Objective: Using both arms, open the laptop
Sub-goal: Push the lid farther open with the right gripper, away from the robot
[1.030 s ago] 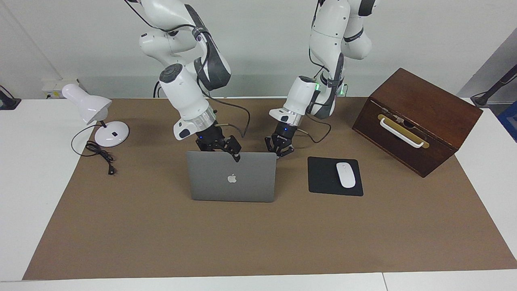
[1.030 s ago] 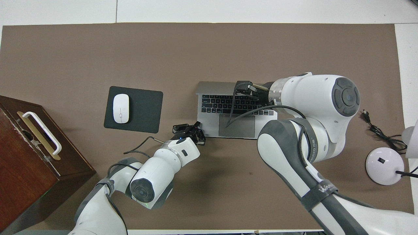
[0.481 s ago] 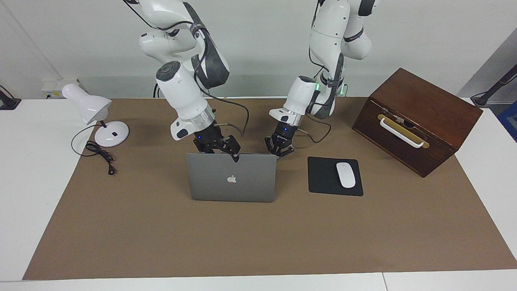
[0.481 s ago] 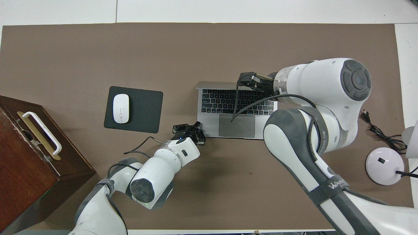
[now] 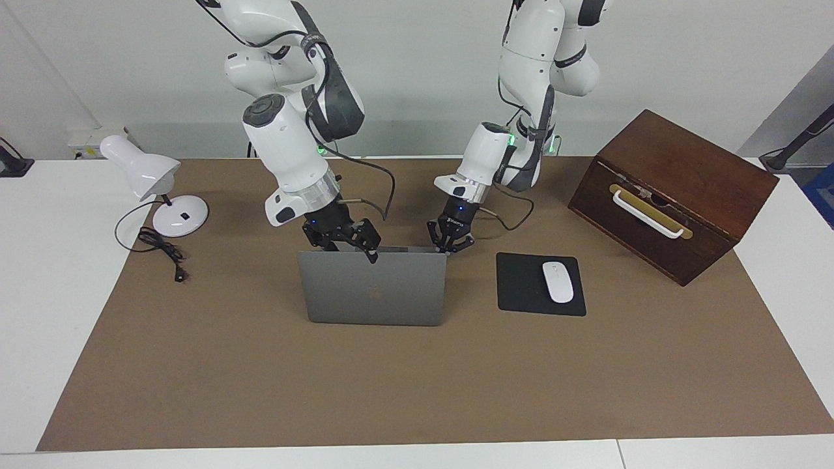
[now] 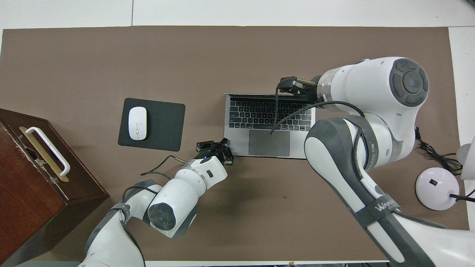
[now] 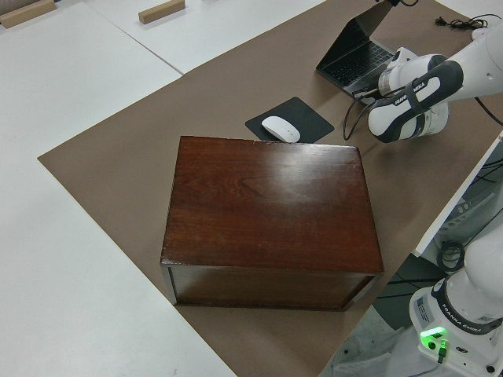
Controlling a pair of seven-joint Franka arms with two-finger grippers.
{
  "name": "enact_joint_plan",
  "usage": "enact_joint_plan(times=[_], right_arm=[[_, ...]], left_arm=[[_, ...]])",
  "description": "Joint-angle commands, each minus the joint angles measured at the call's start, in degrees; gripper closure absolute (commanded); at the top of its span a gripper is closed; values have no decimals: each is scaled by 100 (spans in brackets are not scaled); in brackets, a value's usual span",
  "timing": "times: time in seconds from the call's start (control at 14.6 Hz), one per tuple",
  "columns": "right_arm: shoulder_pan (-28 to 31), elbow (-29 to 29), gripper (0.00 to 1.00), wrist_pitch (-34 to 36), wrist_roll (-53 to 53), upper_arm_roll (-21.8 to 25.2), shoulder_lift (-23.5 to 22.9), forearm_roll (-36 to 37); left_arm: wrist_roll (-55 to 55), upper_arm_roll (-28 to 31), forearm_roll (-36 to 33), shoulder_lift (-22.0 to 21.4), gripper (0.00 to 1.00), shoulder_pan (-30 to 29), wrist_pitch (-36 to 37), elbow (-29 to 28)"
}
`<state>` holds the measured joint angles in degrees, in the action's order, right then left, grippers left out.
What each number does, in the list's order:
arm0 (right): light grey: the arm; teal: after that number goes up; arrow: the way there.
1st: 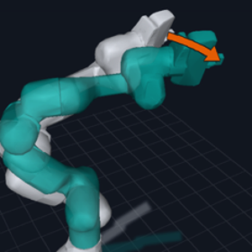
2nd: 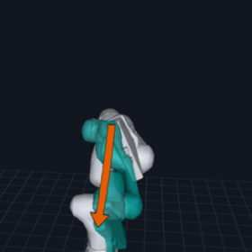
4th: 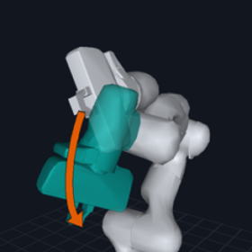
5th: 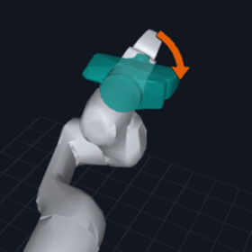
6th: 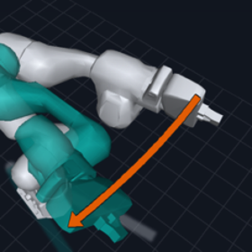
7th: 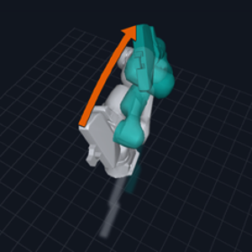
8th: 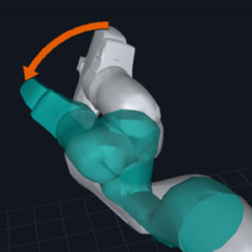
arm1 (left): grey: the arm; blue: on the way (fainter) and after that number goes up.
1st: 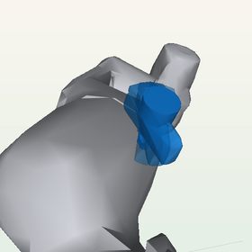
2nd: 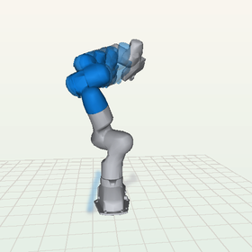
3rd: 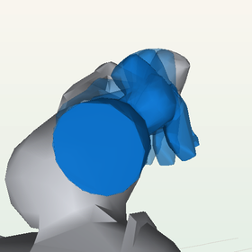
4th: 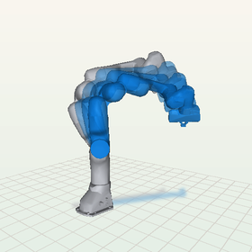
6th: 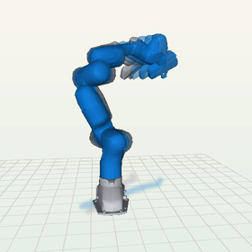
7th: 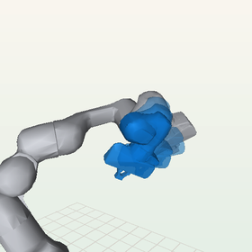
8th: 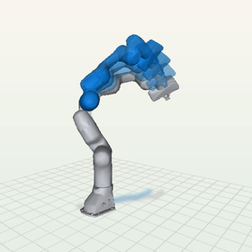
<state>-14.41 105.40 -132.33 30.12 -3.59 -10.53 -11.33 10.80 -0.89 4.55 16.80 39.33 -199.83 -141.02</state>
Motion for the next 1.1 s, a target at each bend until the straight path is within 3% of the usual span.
enact_joint_plan(times=[0.0, 0.55, 1.03], right_arm=[[123, -248, 0, 137, 73, -80, -133, 307], [167, -722, 0, 454, 56, -80, -309, 430], [290, -749, 0, 436, -190, -80, -353, 474]], left_arm=[[-34, -34, 134, 297, 100, 215, -82, 233], [-34, -34, 143, 297, 100, 233, -91, 233], [-34, -34, 187, 297, 100, 233, -91, 242]])
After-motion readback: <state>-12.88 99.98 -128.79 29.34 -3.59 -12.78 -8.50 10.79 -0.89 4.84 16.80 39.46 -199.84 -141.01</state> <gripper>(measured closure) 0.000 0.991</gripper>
